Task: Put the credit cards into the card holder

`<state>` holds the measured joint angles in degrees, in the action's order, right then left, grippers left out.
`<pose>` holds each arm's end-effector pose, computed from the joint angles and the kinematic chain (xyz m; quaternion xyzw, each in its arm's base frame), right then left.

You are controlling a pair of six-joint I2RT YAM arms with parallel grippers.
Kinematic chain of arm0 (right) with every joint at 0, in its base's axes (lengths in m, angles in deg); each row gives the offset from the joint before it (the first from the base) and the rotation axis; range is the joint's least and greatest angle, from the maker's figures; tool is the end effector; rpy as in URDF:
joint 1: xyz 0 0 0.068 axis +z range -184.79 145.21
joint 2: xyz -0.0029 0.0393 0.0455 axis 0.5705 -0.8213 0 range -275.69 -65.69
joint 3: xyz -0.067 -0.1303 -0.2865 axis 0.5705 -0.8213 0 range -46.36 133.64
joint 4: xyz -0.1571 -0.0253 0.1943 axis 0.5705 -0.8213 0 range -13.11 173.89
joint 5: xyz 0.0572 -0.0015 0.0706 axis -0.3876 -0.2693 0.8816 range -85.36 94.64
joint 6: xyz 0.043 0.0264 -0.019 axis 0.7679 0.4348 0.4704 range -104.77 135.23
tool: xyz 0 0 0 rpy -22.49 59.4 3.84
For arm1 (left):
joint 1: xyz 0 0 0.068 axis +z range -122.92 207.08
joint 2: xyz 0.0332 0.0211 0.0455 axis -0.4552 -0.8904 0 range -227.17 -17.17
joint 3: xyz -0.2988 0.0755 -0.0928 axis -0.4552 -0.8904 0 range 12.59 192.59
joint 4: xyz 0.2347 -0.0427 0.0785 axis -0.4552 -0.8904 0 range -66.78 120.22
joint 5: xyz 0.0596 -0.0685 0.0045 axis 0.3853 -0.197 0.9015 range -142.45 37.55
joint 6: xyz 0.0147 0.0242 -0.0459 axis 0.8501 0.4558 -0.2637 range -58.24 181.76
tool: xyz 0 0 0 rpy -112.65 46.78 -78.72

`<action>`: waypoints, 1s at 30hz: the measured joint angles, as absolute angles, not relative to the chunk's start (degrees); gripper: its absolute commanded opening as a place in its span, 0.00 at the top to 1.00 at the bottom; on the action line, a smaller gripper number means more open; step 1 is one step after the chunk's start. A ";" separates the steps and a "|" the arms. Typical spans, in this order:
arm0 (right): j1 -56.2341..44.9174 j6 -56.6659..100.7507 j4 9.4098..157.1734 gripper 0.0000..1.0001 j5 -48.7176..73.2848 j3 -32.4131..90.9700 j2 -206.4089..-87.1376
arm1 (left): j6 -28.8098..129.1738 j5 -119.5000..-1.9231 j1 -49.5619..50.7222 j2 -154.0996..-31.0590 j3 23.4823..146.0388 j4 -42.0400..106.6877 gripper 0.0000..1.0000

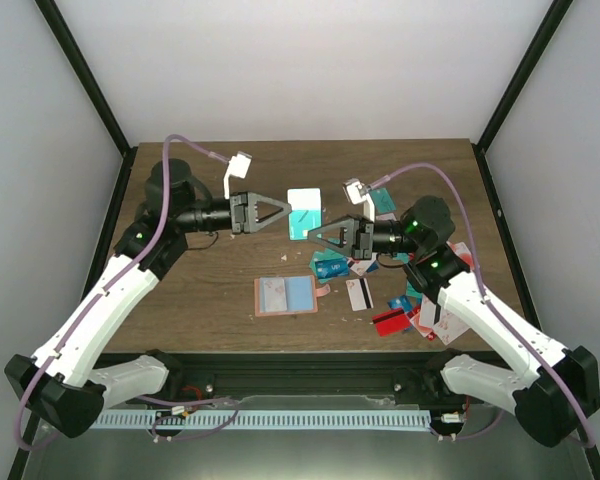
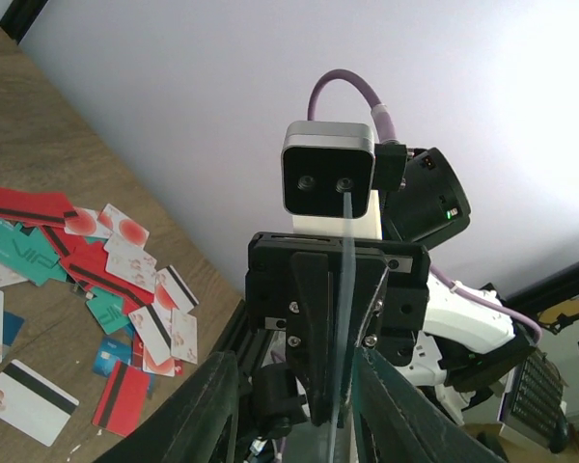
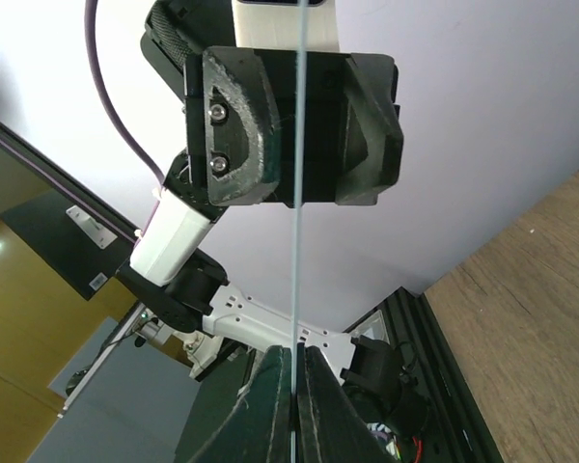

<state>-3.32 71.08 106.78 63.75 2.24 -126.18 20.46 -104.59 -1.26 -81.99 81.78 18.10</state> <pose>0.1520 0.1290 0.4151 -0.2552 0.6212 0.6904 0.2690 0.1714 -0.1243 0.4628 0.2108 0.7050 -0.6091 0.2959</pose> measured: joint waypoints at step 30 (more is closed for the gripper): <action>-3.37 66.62 95.35 0.36 56.78 -0.45 -129.63 | 31.28 -99.21 -2.50 -89.88 80.03 3.48 0.96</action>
